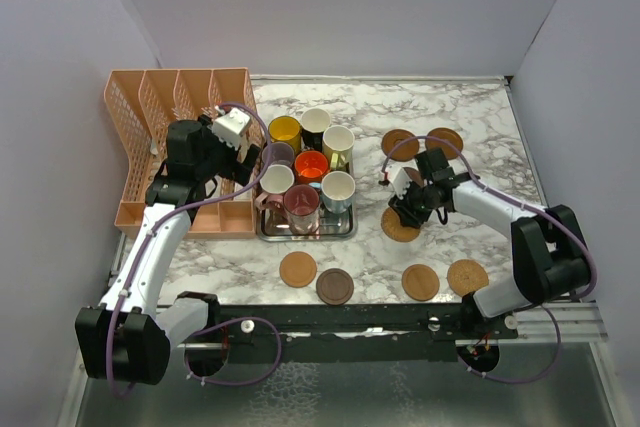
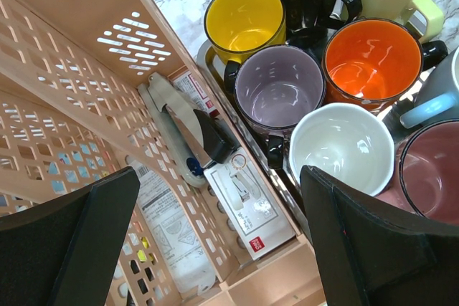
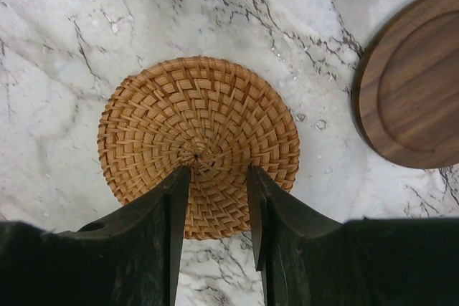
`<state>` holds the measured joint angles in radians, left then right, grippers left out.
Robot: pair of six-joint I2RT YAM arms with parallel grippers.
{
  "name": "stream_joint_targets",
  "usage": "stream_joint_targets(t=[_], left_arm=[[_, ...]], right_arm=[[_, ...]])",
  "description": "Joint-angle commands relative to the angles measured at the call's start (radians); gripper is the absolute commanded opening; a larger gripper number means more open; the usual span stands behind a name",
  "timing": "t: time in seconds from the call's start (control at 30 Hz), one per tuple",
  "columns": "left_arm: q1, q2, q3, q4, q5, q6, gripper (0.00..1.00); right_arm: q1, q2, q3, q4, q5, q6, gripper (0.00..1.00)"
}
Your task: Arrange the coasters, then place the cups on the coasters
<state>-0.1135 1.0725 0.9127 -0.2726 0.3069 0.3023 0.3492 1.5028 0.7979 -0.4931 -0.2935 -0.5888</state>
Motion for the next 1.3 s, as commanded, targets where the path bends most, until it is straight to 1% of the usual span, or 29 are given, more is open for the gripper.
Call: stream_joint_targets(t=[0.0,0.37,0.5,0.6,0.77,1.13,1.27], left_arm=[[-0.005,-0.023,-0.012,-0.002,0.028,0.009,0.99],[-0.004,-0.029,-0.009,-0.001,0.027,0.006,0.99],[-0.005,-0.028,-0.009,-0.001,0.029,0.006,0.99],[-0.005,-0.028,-0.008,-0.001,0.030,0.005,0.99],[-0.005,-0.028,-0.009,-0.002,0.029,0.005,0.99],[-0.004,-0.031,-0.011,0.000,0.030,0.004,0.99],[-0.005,-0.031,-0.012,-0.001,0.030,0.005,0.99]], right_arm=[[-0.027,-0.010,-0.045,-0.060,0.091,-0.064,0.38],[-0.113,0.010,-0.015,-0.063,0.105,-0.102,0.38],[-0.118,0.007,-0.003,-0.099,0.074,-0.111,0.38],[-0.118,-0.001,-0.006,-0.086,0.090,-0.105,0.38],[-0.118,0.010,0.024,-0.099,0.057,-0.071,0.39],[-0.118,-0.028,0.105,-0.095,0.003,0.031,0.48],[-0.118,-0.019,0.133,-0.047,0.016,0.106,0.48]])
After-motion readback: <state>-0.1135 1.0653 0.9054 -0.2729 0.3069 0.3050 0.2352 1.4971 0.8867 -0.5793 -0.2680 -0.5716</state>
